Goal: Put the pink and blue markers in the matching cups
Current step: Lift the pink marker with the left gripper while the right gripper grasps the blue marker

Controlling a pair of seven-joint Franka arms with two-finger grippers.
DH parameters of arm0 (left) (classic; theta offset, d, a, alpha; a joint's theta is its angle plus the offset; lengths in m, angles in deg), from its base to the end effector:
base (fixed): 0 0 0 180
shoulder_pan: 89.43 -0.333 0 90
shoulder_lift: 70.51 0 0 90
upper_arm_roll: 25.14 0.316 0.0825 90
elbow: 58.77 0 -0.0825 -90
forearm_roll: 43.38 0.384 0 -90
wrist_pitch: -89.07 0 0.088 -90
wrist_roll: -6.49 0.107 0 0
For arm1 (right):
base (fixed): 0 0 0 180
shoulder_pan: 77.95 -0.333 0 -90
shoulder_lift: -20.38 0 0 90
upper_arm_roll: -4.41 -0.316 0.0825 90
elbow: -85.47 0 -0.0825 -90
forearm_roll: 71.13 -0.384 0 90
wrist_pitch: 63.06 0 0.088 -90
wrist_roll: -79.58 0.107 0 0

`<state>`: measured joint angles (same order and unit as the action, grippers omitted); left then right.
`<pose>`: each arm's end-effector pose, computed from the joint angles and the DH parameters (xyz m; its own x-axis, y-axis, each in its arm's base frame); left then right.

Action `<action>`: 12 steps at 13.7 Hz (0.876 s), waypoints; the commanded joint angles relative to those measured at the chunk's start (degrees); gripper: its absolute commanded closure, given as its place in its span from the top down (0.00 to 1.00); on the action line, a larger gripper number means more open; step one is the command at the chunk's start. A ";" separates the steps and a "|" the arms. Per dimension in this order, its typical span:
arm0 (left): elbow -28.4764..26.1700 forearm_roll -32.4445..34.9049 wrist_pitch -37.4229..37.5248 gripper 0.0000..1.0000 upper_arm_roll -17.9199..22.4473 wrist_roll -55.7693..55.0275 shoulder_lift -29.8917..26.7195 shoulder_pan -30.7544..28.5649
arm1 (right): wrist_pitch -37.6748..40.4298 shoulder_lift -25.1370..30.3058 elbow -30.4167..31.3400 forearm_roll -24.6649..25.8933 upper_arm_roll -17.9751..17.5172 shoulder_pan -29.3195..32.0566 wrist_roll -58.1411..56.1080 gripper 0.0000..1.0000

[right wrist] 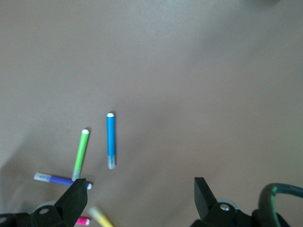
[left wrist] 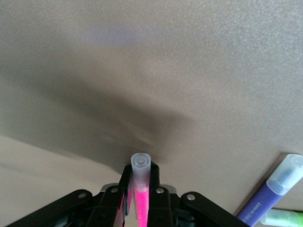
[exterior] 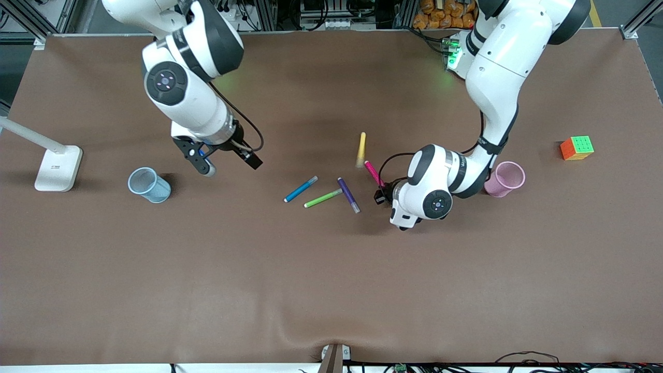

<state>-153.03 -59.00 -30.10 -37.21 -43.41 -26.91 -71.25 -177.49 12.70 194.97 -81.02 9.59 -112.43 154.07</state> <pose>0.5605 -0.3294 0.1583 0.7494 0.4741 -0.4621 0.5107 -0.8582 -0.0523 0.5055 0.2975 0.4230 0.6418 -0.7521 -0.1497 -0.7594 -0.6505 0.0125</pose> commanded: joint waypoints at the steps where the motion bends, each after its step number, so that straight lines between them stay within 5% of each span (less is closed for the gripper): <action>1: -2.42 -0.03 -0.46 0.00 0.72 -0.46 -0.79 0.02 | -5.61 -2.50 1.50 -0.30 0.72 -3.74 6.78 1.00; 12: -1.45 7.17 16.32 0.00 0.81 1.82 -13.26 -6.57 | -24.51 -18.23 0.89 -0.30 0.72 -12.98 24.98 1.00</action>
<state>-153.02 -53.92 -16.55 -36.26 -42.65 -36.13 -76.41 -200.17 -3.31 196.97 -81.03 9.55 -124.32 176.03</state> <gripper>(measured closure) 0.828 0.000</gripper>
